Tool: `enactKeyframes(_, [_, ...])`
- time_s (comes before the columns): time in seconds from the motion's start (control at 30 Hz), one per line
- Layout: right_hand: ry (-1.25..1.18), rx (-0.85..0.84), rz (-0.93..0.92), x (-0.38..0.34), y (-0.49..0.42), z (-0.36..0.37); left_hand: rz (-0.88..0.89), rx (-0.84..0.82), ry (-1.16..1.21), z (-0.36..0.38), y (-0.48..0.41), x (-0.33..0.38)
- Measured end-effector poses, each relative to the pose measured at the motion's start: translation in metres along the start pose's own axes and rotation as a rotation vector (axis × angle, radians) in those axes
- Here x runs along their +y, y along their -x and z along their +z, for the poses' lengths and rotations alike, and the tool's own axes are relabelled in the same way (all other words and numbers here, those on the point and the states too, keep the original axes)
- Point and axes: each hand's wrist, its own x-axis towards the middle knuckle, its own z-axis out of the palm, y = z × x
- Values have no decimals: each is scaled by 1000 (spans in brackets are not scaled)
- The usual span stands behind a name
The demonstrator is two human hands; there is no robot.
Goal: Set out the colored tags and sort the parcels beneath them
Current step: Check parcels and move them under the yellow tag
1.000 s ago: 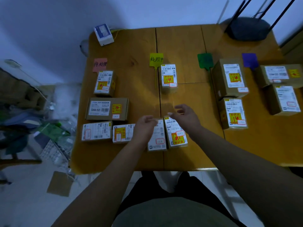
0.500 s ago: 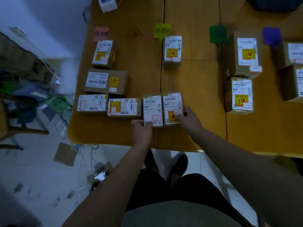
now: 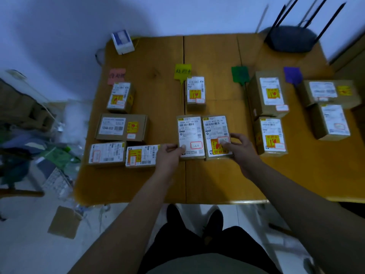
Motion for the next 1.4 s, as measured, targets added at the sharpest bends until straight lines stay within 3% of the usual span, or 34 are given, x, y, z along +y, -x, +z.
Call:
enactKeyframes(0.27, [-80, -101, -221, -91, 20, 12, 272, -193, -41, -35, 13, 107])
enactKeyframes(0.47, [-120, -135, -312, -128, 27, 13, 378, -244, -71, -45, 20, 146])
enactKeyframes(1.4, [-181, -94, -310, -122, 48, 8, 384, -360, -61, -45, 21, 144])
